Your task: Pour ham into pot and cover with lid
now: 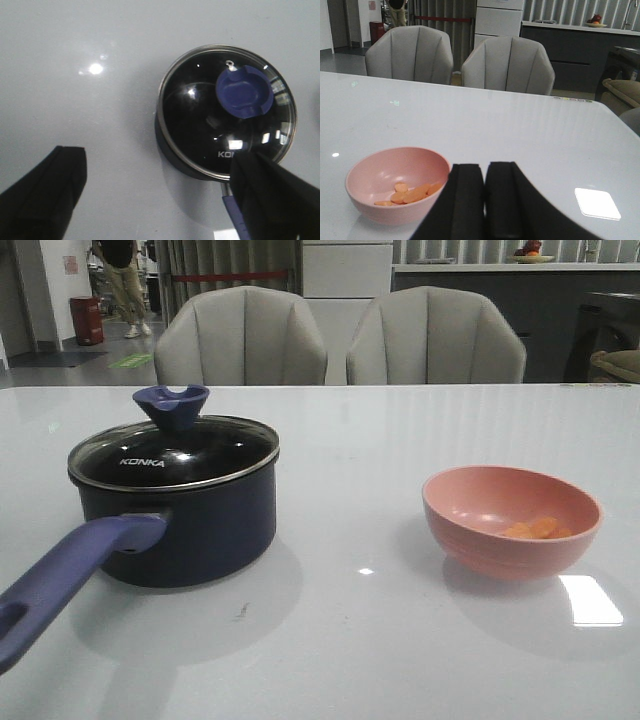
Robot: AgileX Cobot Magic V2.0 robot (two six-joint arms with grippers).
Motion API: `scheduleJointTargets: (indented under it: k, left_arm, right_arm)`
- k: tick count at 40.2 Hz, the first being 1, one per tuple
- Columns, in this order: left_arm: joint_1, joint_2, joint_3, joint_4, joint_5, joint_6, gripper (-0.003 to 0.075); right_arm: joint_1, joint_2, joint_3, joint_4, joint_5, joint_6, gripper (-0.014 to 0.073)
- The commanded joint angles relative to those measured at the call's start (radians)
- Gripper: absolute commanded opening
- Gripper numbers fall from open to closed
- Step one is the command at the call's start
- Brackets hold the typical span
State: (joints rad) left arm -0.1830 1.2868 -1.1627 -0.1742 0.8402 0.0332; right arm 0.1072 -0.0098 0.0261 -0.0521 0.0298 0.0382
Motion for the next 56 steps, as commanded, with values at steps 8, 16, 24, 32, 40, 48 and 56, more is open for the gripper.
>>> scheduleJointTargets:
  k: [8, 16, 24, 32, 40, 48, 56]
  left_arm:
    - [-0.155, 0.211, -0.243, 0.112, 0.036, -0.183, 0.0617]
    - [-0.247, 0.354, -0.378, 0.245, 0.122, -0.3, 0.0617]
    - [-0.291, 0.469, -0.477, 0.263, 0.19, -0.367, 0.0617]
    - [-0.294, 0.537, -0.56, 0.216, 0.231, -0.369, 0.0617]
    - [-0.294, 0.576, -0.609, 0.239, 0.288, -0.399, 0.0617]
    - [-0.294, 0.6, -0.616, 0.239, 0.294, -0.423, 0.0617]
    - [-0.292, 0.608, -0.616, 0.256, 0.296, -0.465, 0.0617]
  right_arm:
    - [-0.007, -0.019, -0.004, 0.002, -0.084, -0.004, 0.016]
    - [-0.007, -0.019, -0.004, 0.002, -0.084, -0.004, 0.016]
    - [-0.007, -0.019, -0.004, 0.002, -0.084, -0.004, 0.016]
    - [-0.007, -0.02, -0.004, 0.002, -0.085, -0.004, 0.016]
    - [-0.007, -0.02, -0.004, 0.002, -0.085, -0.004, 0.016]
    - [-0.007, -0.02, -0.004, 0.002, -0.085, -0.004, 0.016]
    - [-0.007, -0.02, -0.004, 0.002, -0.085, -0.004, 0.016]
